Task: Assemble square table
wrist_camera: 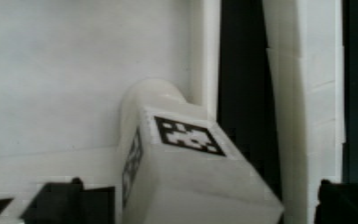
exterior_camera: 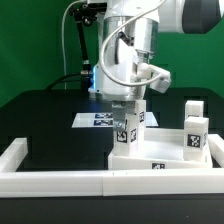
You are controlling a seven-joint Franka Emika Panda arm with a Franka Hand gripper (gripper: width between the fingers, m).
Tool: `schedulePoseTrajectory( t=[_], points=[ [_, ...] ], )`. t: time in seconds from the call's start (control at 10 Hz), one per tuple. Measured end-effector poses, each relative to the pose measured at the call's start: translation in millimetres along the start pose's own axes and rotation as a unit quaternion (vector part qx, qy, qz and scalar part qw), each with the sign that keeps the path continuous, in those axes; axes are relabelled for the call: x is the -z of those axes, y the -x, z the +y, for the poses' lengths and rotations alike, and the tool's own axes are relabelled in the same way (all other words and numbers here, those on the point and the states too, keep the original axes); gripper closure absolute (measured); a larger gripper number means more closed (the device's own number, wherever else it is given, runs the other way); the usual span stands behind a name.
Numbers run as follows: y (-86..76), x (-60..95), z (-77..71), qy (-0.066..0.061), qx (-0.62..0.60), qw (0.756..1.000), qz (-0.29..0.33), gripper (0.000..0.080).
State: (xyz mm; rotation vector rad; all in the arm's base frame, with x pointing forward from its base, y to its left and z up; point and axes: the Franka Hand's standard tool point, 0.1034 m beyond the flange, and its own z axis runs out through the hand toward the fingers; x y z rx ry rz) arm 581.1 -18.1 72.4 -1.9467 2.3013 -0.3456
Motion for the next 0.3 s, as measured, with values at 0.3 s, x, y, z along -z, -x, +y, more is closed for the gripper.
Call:
schedulePoseTrajectory(
  t=[0.3],
  points=[
    [0.3, -0.1, 0.2, 0.0, -0.002, 1.0, 0.0, 0.0151]
  ],
)
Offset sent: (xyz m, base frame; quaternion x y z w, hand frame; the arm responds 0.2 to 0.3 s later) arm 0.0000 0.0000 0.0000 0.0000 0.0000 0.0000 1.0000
